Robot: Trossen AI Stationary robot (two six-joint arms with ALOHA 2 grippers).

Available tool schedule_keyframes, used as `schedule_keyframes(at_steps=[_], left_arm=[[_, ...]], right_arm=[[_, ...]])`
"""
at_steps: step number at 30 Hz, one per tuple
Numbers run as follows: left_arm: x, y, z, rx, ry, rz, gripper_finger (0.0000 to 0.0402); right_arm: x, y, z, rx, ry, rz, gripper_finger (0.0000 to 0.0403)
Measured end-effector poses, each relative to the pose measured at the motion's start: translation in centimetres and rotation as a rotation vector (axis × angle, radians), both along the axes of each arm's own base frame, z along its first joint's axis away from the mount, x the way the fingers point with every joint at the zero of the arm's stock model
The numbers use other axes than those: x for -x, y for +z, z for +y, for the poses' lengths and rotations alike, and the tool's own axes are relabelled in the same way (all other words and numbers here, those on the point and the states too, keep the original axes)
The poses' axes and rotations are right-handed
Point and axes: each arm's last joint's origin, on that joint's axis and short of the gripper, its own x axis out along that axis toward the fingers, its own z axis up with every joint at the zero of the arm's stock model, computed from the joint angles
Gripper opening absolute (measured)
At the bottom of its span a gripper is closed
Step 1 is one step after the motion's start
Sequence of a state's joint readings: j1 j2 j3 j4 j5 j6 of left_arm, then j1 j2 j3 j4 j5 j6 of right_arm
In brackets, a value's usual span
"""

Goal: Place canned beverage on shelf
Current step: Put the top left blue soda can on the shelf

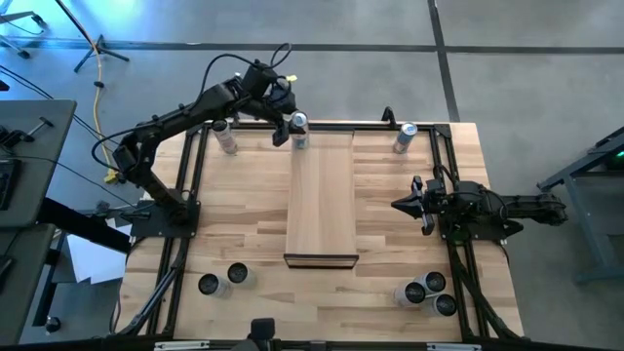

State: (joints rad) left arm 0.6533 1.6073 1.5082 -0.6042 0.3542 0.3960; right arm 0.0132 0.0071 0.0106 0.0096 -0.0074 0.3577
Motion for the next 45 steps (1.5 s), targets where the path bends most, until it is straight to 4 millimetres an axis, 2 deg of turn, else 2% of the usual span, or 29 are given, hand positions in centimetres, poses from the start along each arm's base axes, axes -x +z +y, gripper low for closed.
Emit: schedule_keyframes(at_steps=[6, 27, 37, 45], left_arm=[[-0.03, -0.02, 0.01, -0.004, 0.043, 0.012, 0.0195], [-0.63, 0.18, -0.56, -0.016, 0.022, -0.011, 0.0196], [-0.62, 0.16, -0.58, -0.014, 0.021, -0.009, 0.0232], [-0.62, 0.15, -0.58, -0.014, 0.021, -0.009, 0.0239]], right_arm=[[0.00, 0.00, 0.00, 0.000, 0.000, 0.000, 0.0000], [0.00, 0.00, 0.00, 0.000, 0.000, 0.000, 0.0000], [0.00, 0.00, 0.00, 0.000, 0.000, 0.000, 0.0000], [0.00, 0.00, 0.00, 0.000, 0.000, 0.000, 0.0000]])
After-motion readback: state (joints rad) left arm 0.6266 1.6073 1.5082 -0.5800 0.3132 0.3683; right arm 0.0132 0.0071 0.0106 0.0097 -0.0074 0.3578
